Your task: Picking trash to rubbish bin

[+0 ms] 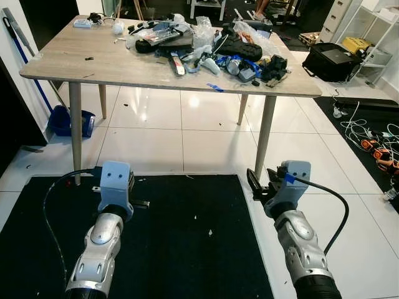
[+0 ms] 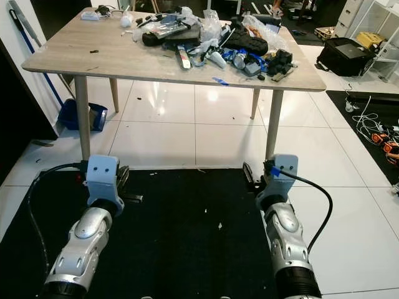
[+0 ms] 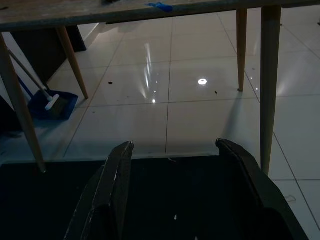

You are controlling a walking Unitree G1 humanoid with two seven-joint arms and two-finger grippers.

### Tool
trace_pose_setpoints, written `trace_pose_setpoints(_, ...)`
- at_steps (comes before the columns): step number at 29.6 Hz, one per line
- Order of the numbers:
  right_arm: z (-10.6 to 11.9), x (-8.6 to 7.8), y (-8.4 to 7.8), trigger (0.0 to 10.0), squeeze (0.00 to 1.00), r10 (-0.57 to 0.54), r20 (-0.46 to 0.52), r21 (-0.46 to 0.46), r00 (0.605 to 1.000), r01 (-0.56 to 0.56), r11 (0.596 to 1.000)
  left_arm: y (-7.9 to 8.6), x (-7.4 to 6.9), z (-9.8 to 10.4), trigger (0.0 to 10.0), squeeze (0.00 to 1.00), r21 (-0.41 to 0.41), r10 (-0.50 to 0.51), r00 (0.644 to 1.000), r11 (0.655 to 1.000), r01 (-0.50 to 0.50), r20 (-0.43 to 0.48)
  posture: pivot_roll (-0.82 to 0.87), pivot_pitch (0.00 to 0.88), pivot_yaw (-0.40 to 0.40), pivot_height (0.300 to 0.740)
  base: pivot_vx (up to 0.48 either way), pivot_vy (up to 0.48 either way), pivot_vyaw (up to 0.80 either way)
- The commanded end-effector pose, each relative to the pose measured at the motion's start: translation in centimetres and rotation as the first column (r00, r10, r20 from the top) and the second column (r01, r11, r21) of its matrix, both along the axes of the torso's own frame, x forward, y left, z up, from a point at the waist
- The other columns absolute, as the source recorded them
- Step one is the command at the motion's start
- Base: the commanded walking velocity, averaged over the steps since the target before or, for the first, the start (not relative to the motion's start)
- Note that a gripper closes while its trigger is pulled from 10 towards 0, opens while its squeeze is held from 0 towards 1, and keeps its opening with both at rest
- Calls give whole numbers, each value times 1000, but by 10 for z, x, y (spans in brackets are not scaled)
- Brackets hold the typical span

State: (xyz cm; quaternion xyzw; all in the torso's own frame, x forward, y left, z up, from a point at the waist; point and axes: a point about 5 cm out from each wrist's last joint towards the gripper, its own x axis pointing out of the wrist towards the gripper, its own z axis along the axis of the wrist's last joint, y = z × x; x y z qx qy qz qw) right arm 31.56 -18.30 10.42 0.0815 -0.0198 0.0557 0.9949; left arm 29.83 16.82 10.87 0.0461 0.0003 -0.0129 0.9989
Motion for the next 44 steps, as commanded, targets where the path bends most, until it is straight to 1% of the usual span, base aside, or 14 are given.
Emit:
trace_pose_setpoints(1,-4,-3,0,10000,0,-2,-18,2,1000,2,1000,0,-1,0,10000,0,13,2,1000,1000,-2,-6,20,135,-40,740,0,0,0)
trace_pose_setpoints(8,-3,-2,0,10000,0,-2,-17,5,1000,2,1000,0,1,8,10000,0,10,9,999,1000,-9,52,20,134,-38,740,0,0,0)
trace_pose_setpoints(14,-3,-2,0,10000,0,-2,-16,5,1000,2,1000,1,0,11,10000,0,6,5,998,1000,-5,70,19,134,-38,740,0,0,0)
trace_pose_setpoints(44,0,-1,0,10000,0,7,-14,6,1000,-7,1000,2,-1,11,10000,0,-6,10,997,1000,-10,77,13,138,-42,740,275,0,0)
